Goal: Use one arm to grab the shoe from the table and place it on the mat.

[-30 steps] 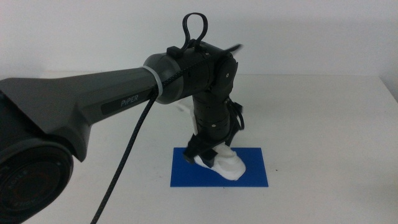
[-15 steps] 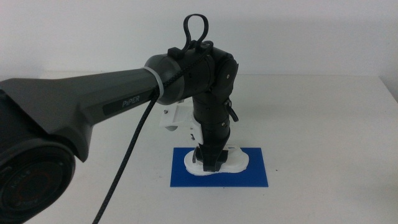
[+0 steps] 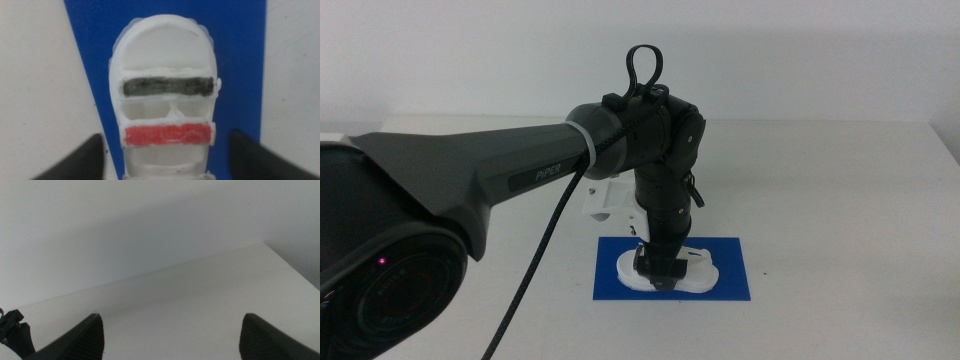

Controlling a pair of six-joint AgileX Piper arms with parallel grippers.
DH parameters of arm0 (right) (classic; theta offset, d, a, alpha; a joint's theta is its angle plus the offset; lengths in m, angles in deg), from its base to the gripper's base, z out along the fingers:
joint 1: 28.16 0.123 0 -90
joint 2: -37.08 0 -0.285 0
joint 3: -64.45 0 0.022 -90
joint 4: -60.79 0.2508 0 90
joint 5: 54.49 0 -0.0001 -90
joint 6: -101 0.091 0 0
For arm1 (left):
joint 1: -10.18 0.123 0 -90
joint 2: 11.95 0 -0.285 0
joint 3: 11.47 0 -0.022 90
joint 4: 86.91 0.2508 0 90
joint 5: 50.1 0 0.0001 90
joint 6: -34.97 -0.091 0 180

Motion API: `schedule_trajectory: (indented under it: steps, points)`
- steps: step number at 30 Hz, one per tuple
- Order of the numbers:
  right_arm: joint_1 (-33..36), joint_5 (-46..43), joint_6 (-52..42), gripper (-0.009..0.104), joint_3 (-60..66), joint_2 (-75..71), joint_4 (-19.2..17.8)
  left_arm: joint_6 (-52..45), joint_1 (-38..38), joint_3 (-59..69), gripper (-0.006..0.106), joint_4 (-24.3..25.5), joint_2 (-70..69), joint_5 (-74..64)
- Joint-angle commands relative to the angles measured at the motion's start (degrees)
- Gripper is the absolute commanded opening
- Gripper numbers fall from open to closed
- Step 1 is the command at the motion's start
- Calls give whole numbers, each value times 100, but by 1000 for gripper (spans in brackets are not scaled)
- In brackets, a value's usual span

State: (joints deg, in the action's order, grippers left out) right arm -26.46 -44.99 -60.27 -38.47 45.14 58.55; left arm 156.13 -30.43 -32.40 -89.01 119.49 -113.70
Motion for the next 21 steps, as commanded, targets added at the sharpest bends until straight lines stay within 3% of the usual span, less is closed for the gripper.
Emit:
schedule_trajectory:
  steps: [1, 4, 7, 13, 15, 21]
  points:
    - [10, -50, -32, 79, 14, -27, -34, 49, 13, -32, 93, -28, -34, -21]
    - [10, -50, -32, 79, 14, -27, -34, -228, 125, -32, 94, -28, -324, -148]
    - [10, -50, -32, 79, 14, -27, -34, -1155, 331, -19, 94, -22, -983, -364]
    - [10, -50, -32, 79, 14, -27, -34, -3333, 913, 879, 94, 1099, -2977, -393]
    - [10, -50, -32, 79, 14, -27, -34, -4002, 1217, 1410, 94, 1266, -3614, -269]
    - [10, -50, -32, 79, 14, -27, -34, -8047, 2386, 3136, 94, 1416, -5095, 770]
